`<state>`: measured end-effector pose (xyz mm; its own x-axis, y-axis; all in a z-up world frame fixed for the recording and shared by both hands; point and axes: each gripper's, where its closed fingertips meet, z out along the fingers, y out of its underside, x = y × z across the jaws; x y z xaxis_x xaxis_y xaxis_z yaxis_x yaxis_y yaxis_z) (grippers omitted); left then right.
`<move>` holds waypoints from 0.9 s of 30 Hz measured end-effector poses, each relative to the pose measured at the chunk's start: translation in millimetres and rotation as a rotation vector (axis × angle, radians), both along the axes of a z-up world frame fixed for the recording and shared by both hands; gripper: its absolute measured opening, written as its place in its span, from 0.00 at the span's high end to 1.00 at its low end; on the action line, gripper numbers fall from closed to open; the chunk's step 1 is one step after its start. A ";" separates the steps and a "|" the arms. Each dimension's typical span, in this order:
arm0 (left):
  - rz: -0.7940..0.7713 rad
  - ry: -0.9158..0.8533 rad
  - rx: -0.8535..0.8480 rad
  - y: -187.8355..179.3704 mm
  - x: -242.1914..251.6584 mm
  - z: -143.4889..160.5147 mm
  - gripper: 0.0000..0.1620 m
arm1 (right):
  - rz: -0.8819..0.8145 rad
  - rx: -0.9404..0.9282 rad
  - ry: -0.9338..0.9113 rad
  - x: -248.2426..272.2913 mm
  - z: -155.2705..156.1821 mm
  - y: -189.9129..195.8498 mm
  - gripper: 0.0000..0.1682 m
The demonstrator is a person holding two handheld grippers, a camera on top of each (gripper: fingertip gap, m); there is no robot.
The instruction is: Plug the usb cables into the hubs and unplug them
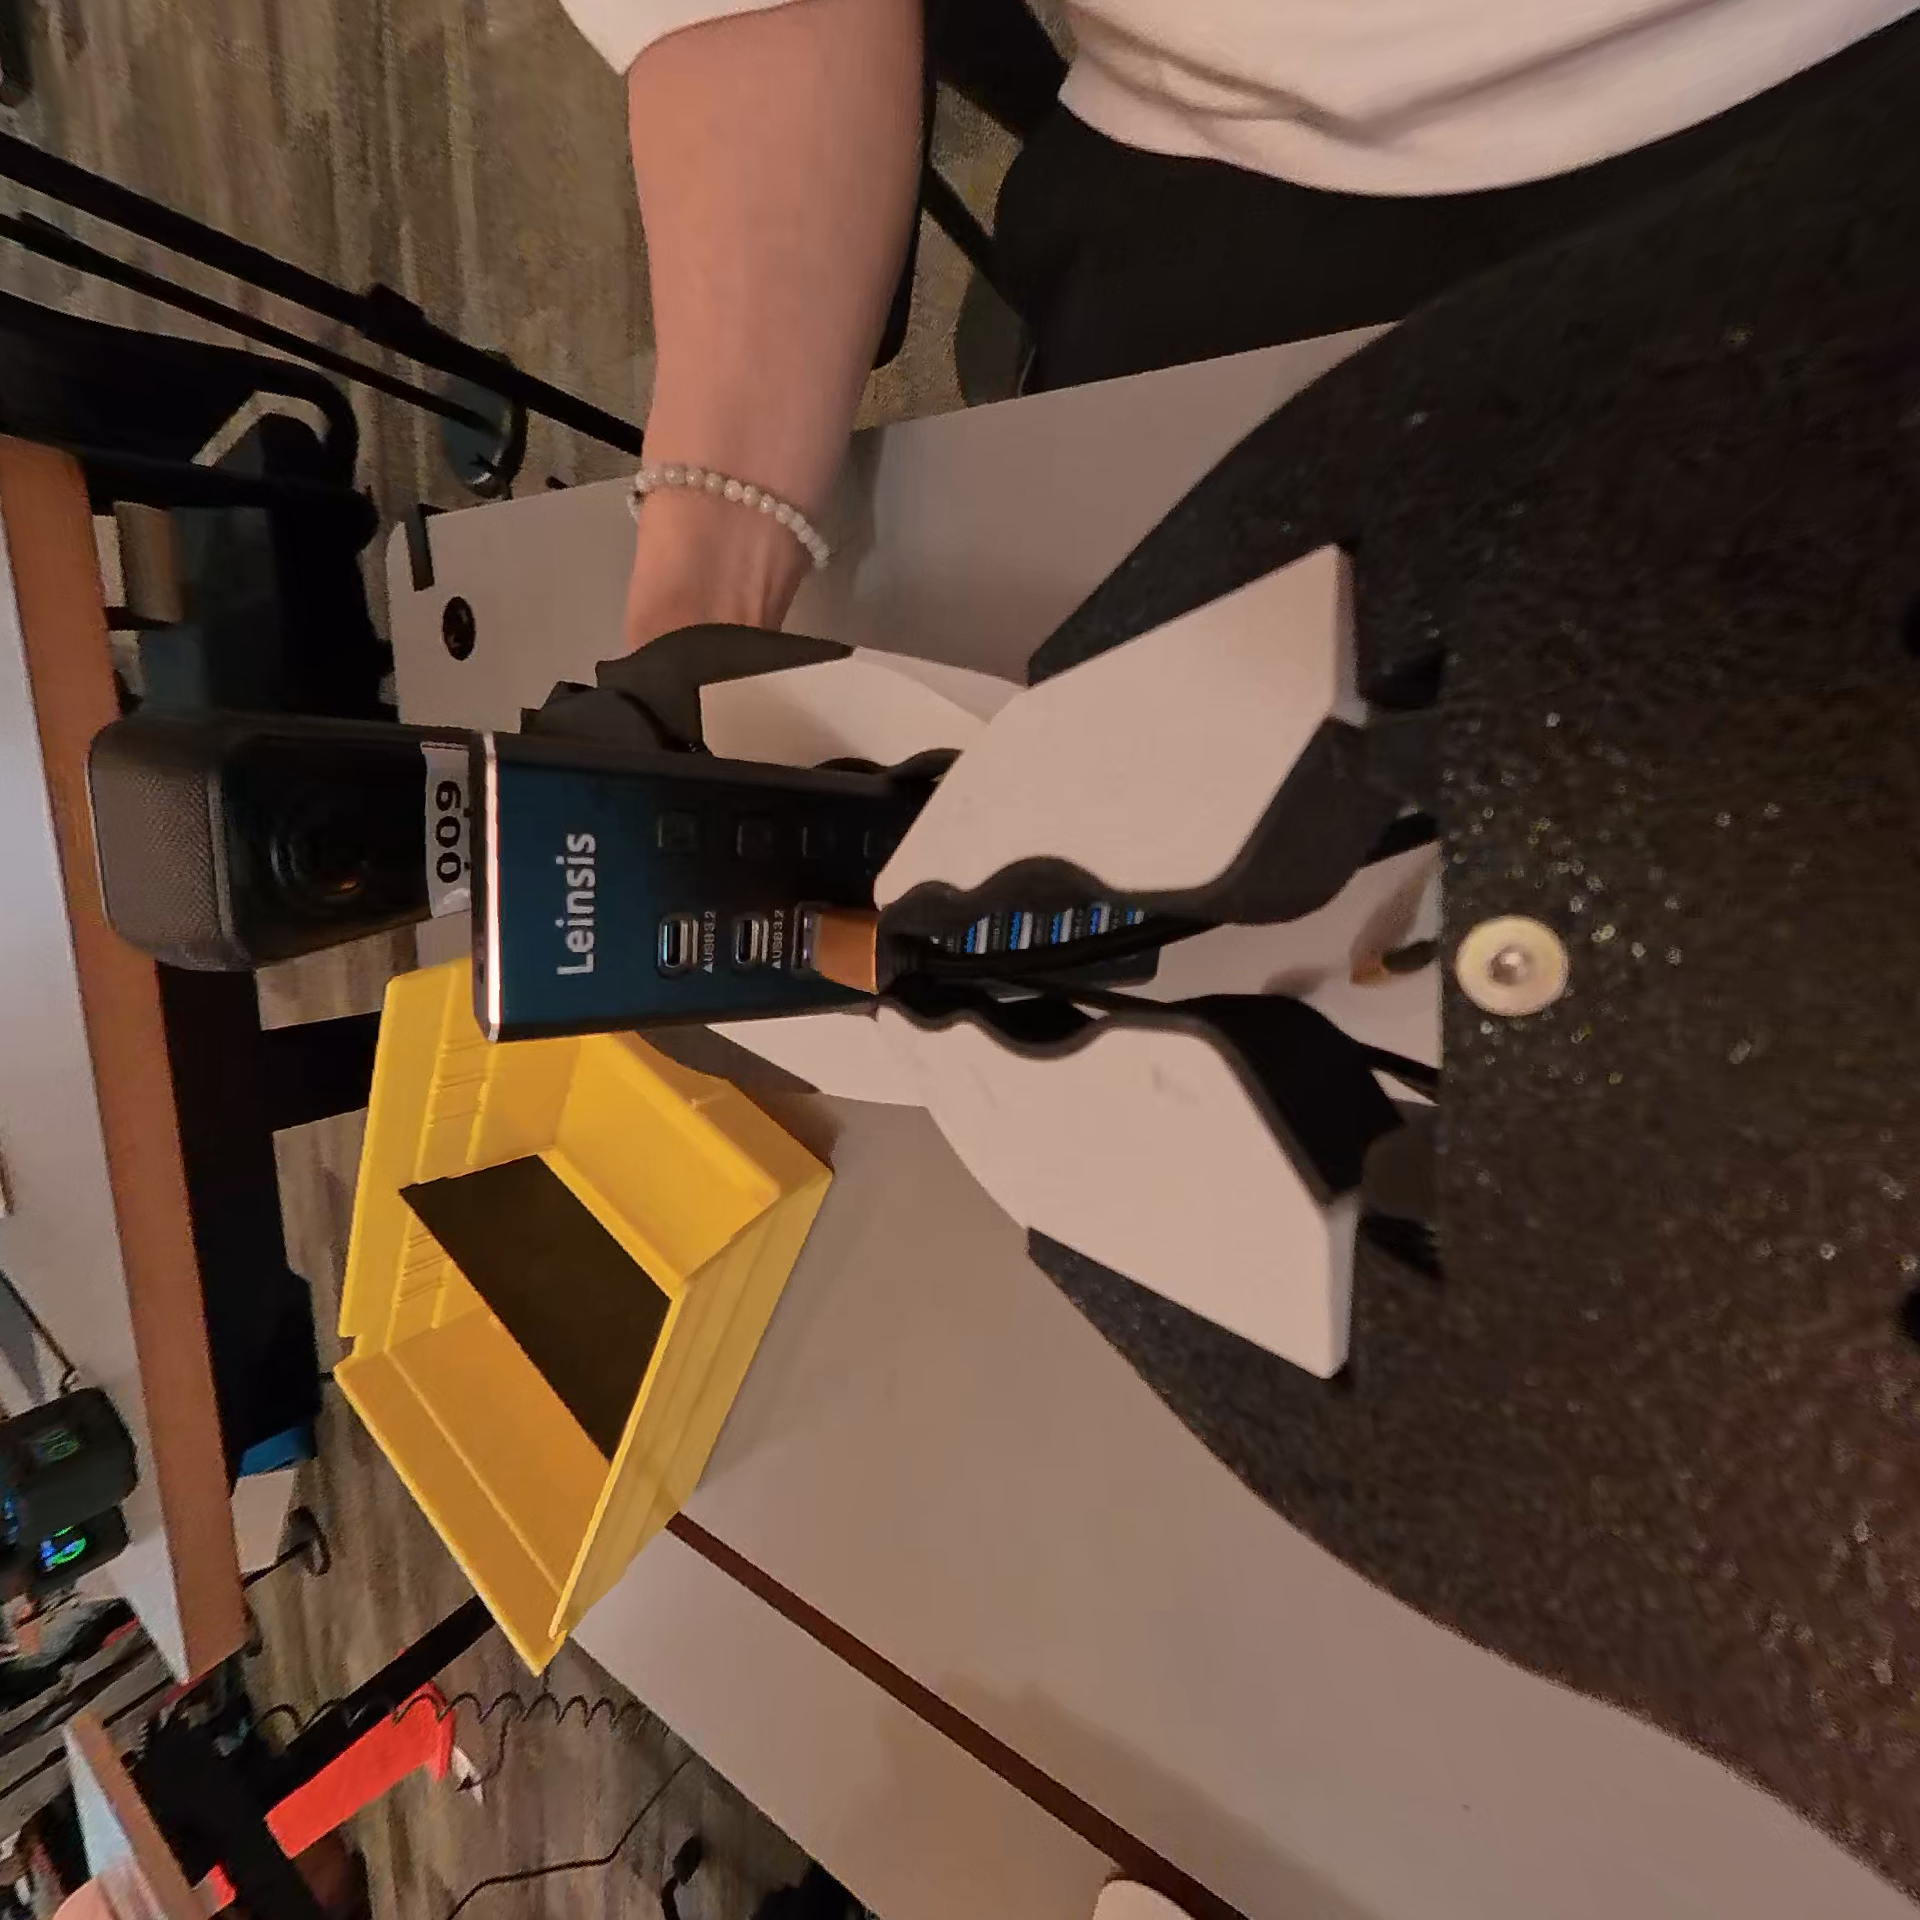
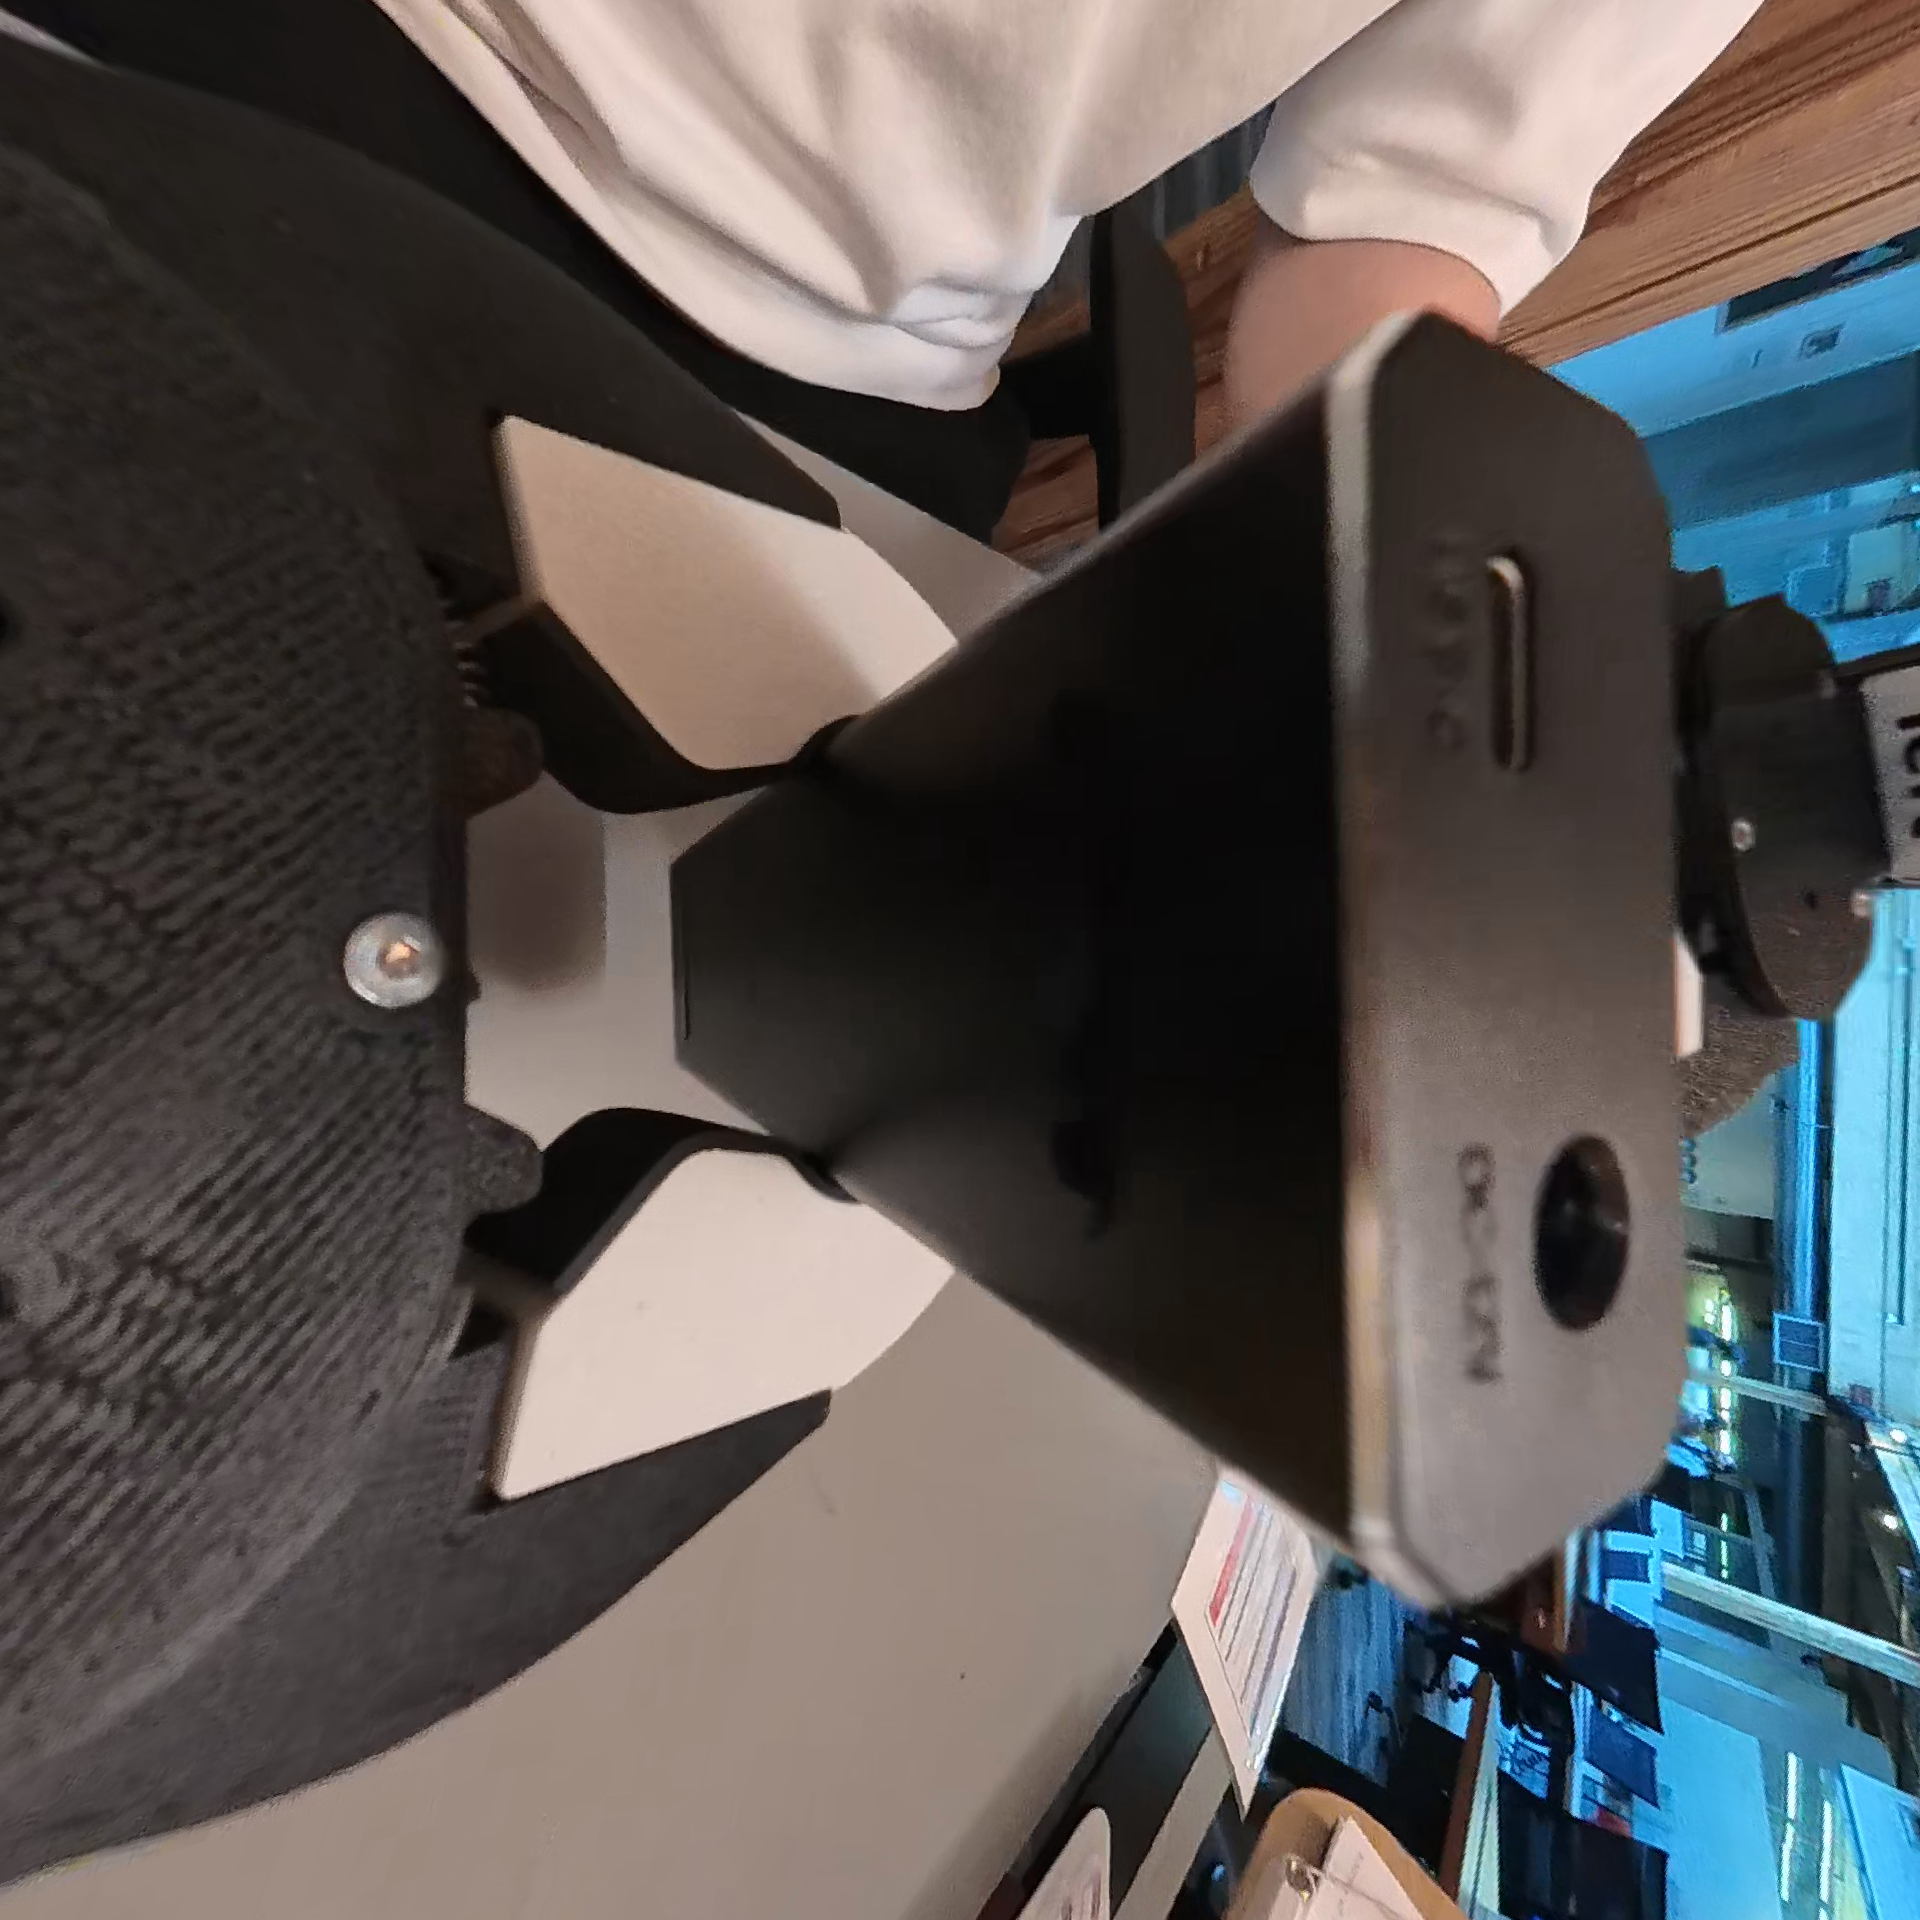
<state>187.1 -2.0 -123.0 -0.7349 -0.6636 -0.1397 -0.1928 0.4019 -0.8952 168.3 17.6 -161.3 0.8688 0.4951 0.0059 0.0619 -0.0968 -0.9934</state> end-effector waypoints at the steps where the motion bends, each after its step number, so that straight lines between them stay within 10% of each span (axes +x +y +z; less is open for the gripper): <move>1: -0.006 0.018 0.007 1.1 -1.0 -0.3 0.94 | 0.003 -0.002 -0.002 -1.6 -0.5 1.2 0.57; 10: 0.006 0.052 0.265 12.2 0.8 -19.1 0.93 | -0.044 -0.111 -0.085 2.6 -19.9 6.3 0.57; 27: -0.075 0.031 -0.096 1.2 -2.3 1.2 0.93 | 0.001 -0.037 -0.073 -5.3 -7.0 2.4 0.57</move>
<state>184.8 -0.8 -121.8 -0.7861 -0.6157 -0.0542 -0.1938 0.3288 -0.9243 163.0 20.0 -168.3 0.8663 0.4969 0.0507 0.1339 -0.1331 -0.9820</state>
